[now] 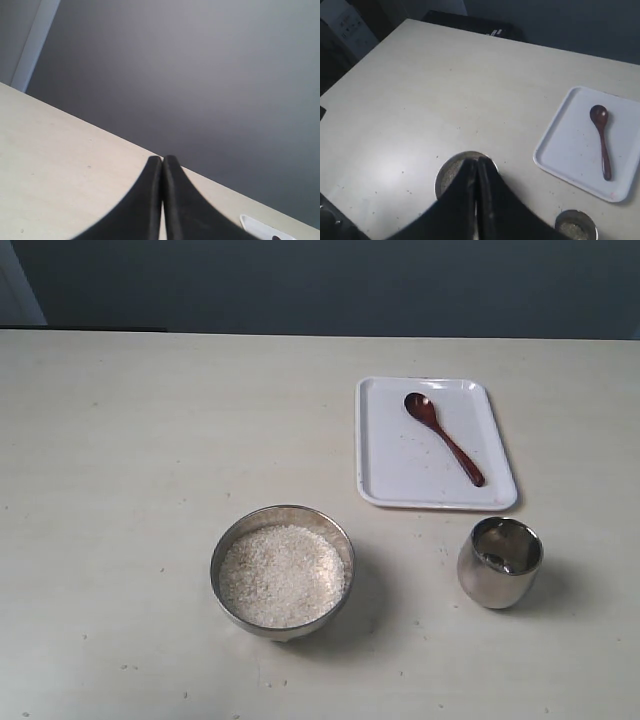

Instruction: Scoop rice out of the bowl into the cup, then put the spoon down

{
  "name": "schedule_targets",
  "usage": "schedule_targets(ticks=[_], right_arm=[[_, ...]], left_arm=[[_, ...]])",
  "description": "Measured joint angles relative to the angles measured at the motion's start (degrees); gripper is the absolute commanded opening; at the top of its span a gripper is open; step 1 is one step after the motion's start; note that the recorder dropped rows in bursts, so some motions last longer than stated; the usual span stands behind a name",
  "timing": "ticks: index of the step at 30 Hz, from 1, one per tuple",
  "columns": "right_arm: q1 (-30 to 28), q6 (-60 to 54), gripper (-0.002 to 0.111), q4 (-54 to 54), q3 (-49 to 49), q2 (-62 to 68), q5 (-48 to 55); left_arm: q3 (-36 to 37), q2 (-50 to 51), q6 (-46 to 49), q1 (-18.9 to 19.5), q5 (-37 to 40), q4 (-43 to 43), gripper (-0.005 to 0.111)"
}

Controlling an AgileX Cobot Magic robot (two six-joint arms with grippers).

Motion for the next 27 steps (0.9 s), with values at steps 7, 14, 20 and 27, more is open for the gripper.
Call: schedule_targets(ticks=[7,14,20,27], right_arm=[[-1.3,0.0,0.0,-5.5,2.6,-0.5,-10.5],[-18.8,-4.1,0.0,-1.3,18.5,-10.5,-20.4],[-29.9,-15.8,0.0,-0.3,37.5,-25.3,-29.6],[-31.7,-18.8,0.0,-0.7,55.6,-42.3,-39.3]], left_arm=[[0.0,0.0,0.0,0.0,0.0,0.0,0.0],[0.0,0.0,0.0,0.0,0.0,0.0,0.0],[0.0,0.0,0.0,0.0,0.0,0.0,0.0],[0.0,0.0,0.0,0.0,0.0,0.0,0.0]])
